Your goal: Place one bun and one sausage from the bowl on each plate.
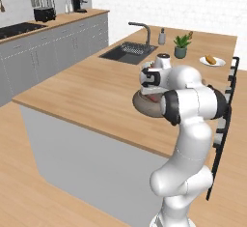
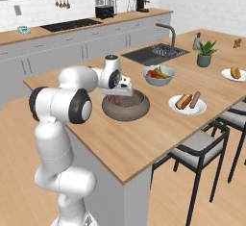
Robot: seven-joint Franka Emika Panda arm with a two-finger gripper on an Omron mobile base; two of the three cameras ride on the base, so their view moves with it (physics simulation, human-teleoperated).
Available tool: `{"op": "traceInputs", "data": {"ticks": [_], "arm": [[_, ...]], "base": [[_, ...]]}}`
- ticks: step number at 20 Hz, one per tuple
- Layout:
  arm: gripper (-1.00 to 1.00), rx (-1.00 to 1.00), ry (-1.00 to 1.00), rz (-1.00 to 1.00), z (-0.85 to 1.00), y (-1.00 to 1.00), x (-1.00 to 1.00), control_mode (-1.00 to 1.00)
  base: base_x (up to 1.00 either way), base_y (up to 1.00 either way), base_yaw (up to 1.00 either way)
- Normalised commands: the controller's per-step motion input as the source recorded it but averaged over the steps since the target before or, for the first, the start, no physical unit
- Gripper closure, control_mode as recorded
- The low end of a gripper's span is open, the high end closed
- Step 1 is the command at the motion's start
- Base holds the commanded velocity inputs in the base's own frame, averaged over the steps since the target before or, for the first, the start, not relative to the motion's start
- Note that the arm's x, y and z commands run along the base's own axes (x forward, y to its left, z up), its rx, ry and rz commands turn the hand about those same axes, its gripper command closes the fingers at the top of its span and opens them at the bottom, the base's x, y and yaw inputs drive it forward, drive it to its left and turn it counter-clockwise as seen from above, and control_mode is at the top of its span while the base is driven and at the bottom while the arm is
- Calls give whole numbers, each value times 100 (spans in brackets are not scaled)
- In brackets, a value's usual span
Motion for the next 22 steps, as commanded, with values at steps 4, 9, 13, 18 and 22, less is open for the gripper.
{"op": "traceInputs", "data": {"ticks": [4,9,13,18,22], "arm": [[-100,0,6,0,0,8,12,-100],[-100,0,7,1,-19,-9,20,-100],[-100,0,7,0,-16,-3,16,-100],[-100,0,7,0,-21,0,10,-100],[100,0,5,0,-28,0,2,-100]], "base": [[0,0,0],[0,0,0],[0,0,0],[0,0,0],[0,0,0]]}}
